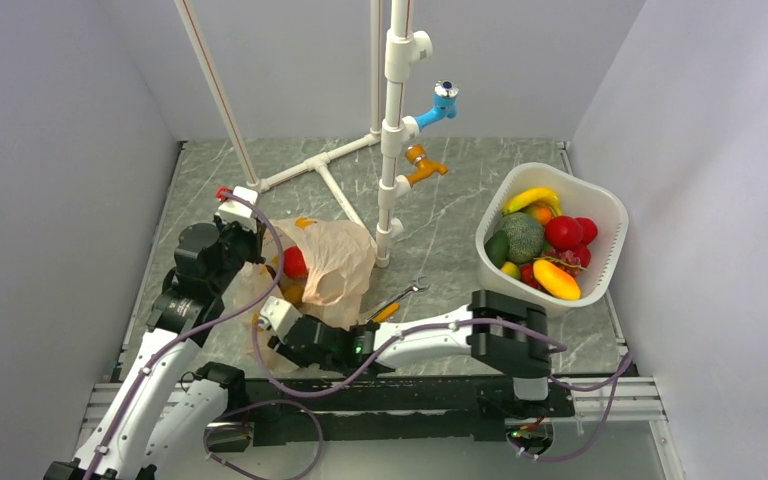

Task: Take the fake fruits out of the plastic bag
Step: Adjust the plastic bag at the center of the board, then take out the fake fruit from the plastic bag.

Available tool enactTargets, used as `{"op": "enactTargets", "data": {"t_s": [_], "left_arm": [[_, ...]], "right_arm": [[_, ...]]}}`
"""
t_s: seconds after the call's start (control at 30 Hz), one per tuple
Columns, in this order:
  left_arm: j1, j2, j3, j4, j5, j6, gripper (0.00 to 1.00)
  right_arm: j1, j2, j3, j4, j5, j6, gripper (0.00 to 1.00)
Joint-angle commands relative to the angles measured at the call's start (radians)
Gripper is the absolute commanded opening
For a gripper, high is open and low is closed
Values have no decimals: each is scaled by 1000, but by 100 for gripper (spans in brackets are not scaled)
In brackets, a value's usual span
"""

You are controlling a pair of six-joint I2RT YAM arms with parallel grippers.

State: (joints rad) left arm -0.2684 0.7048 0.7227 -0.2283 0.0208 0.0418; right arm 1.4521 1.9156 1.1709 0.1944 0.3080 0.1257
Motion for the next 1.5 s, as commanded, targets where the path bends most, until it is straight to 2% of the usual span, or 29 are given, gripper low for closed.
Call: {"op": "enactTargets", "data": {"t_s": [0.0, 0.2, 0.33, 0.93, 1.0, 1.17, 1.27, 1.47], "left_arm": [[-8, -3, 3, 47, -5, 7, 0], [-18, -4, 2, 48, -1, 12, 0], [-27, -7, -6, 56, -1, 16, 0], [-56, 15, -8, 56, -6, 29, 0], [-55, 22, -4, 56, 1, 28, 0], [-55, 25, -3, 55, 1, 30, 0], [-55, 24, -6, 56, -4, 34, 0], [-55, 23, -8, 56, -14, 35, 0]], "right_arm": [[-24, -154, -24, 43, 68, 8, 42], [-48, -251, -54, 43, 166, -32, 50], [-82, -248, -35, 39, 179, -31, 52], [-286, 42, 175, 70, 123, 71, 60], [-299, 55, 176, 92, 110, 80, 63], [-305, 116, 229, 96, 100, 66, 81], [-307, 150, 261, 94, 109, 46, 87], [-327, 232, 304, 98, 122, 45, 91]]}}
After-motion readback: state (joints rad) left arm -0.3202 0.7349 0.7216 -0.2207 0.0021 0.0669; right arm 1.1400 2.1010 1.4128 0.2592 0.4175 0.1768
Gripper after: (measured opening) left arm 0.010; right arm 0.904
